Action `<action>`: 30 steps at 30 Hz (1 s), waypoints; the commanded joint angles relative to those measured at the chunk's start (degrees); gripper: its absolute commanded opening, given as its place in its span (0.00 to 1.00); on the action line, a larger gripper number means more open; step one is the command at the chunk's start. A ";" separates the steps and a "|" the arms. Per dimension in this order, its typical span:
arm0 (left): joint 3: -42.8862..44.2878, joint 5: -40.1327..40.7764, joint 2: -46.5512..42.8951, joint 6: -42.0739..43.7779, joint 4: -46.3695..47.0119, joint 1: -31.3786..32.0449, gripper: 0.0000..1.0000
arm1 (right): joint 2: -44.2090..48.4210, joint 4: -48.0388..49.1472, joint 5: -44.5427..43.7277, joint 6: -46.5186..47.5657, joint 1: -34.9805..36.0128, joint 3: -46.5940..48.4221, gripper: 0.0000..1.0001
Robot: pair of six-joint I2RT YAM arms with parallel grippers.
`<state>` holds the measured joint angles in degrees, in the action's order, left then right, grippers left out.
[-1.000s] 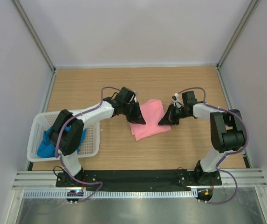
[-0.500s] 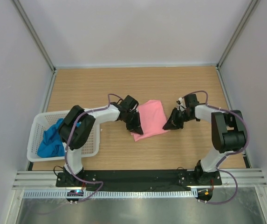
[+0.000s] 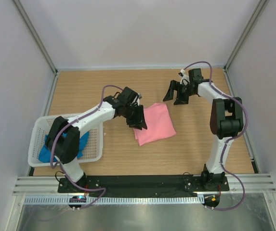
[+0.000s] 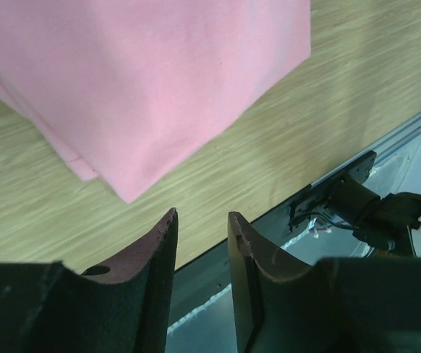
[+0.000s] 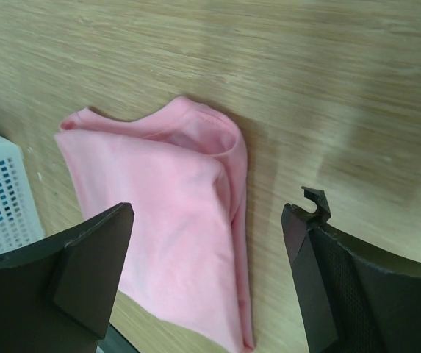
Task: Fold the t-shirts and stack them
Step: Neatly place the folded tshirt to the corner
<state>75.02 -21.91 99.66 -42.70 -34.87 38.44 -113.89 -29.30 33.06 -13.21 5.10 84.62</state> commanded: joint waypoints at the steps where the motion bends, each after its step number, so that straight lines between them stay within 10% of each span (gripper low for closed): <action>1: 0.57 -0.06 -4.73 0.95 -4.24 -0.73 0.35 | -3.27 -4.09 3.15 6.79 -0.01 4.85 0.89; 22: -9.63 0.12 -18.36 -1.86 -6.08 -5.30 0.39 | -13.20 -9.11 -0.09 11.54 6.49 8.72 0.65; 30: -11.83 -0.15 -21.17 -1.51 -6.26 -6.97 0.40 | -12.50 -11.13 -7.48 9.88 7.90 8.72 0.30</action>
<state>63.99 -21.47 81.43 -44.60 -40.69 32.36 -125.54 -37.80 31.48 -3.51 12.45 92.77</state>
